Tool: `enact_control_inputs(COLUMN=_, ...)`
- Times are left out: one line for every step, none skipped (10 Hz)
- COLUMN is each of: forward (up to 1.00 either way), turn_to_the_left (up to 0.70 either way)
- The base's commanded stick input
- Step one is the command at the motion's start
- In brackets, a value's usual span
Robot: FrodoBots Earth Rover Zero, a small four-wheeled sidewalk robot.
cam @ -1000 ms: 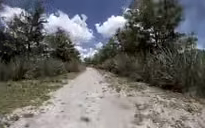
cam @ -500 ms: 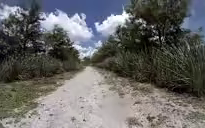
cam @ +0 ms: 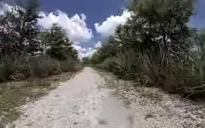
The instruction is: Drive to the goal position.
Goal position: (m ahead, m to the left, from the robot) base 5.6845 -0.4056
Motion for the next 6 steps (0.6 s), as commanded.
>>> enact_control_inputs(forward=0.70, turn_to_the_left=0.00)
enact_control_inputs(forward=0.70, turn_to_the_left=0.00)
enact_control_inputs(forward=0.70, turn_to_the_left=0.00)
enact_control_inputs(forward=0.70, turn_to_the_left=0.00)
enact_control_inputs(forward=0.70, turn_to_the_left=0.00)
enact_control_inputs(forward=0.70, turn_to_the_left=0.00)
